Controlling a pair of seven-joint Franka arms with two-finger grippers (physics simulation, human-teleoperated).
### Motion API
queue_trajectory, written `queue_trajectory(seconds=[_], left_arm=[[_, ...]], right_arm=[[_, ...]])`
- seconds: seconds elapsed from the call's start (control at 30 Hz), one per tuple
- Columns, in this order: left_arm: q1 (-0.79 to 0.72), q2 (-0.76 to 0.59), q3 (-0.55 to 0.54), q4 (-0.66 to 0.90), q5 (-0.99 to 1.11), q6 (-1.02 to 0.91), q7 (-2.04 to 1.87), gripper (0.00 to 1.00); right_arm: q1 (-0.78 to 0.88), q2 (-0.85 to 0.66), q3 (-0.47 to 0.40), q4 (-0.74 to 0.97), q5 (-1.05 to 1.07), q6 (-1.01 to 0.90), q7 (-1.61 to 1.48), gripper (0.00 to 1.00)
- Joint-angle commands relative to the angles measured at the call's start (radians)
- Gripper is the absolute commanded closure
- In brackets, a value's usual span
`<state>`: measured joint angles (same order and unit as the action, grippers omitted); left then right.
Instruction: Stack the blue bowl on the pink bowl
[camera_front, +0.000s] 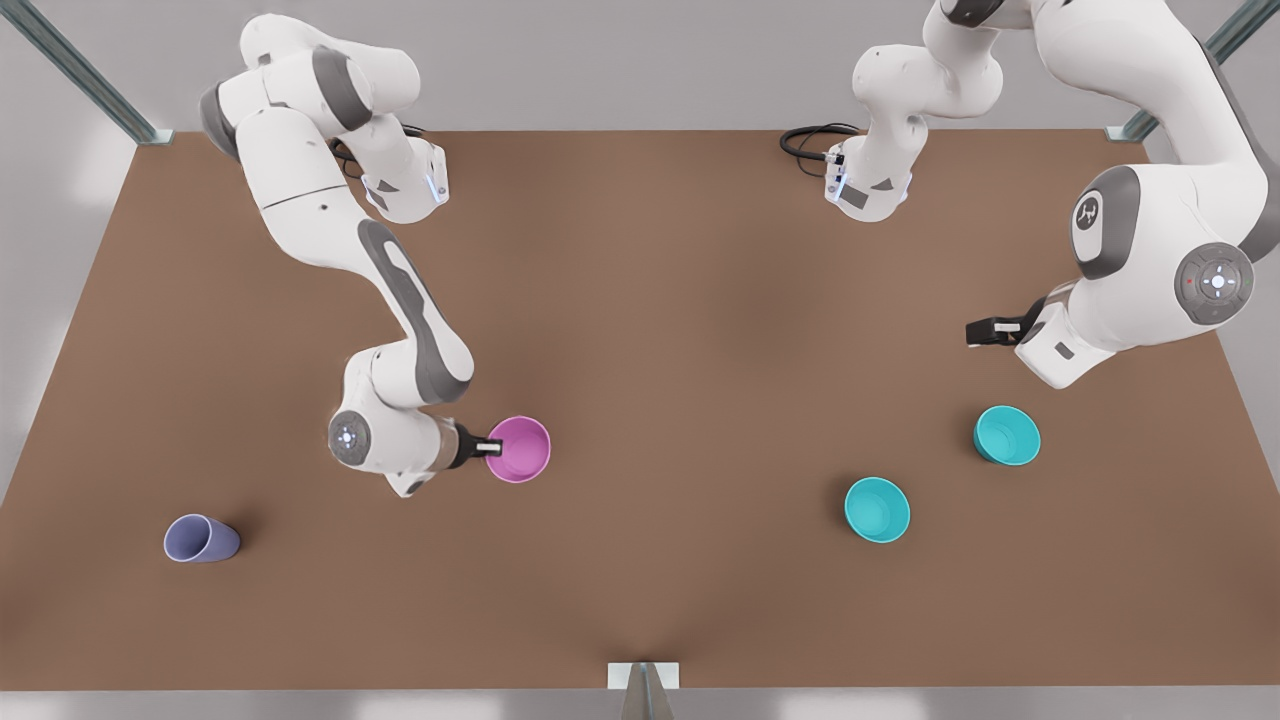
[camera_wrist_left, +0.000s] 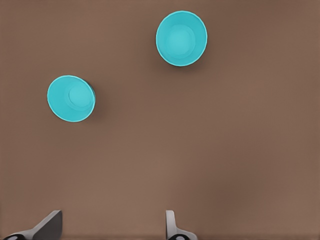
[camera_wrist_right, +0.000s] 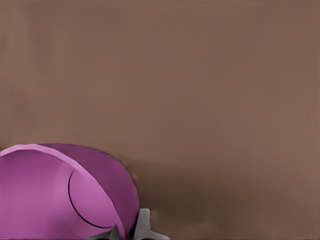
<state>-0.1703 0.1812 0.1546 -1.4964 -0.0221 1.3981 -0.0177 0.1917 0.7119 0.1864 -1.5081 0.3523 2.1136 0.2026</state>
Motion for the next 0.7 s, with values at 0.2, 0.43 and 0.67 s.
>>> queue_trajectory(seconds=[0.2, 0.43, 0.67], left_arm=[[0.0, 0.004, 0.0, -0.001, 0.001, -0.007, -0.001, 0.0], [0.002, 0.029, 0.0, -0.001, -0.01, 0.001, -0.002, 0.0], [0.028, 0.452, 0.003, 0.206, -0.211, 0.394, 0.016, 0.0]], right_arm=[[0.25, 0.288, -0.001, 0.328, 0.063, 0.152, 0.819, 0.79], [0.298, 0.33, -0.008, 0.356, 0.059, 0.192, 0.831, 0.0], [0.173, 0.118, -0.01, 0.333, -0.001, -0.236, 0.787, 0.0]])
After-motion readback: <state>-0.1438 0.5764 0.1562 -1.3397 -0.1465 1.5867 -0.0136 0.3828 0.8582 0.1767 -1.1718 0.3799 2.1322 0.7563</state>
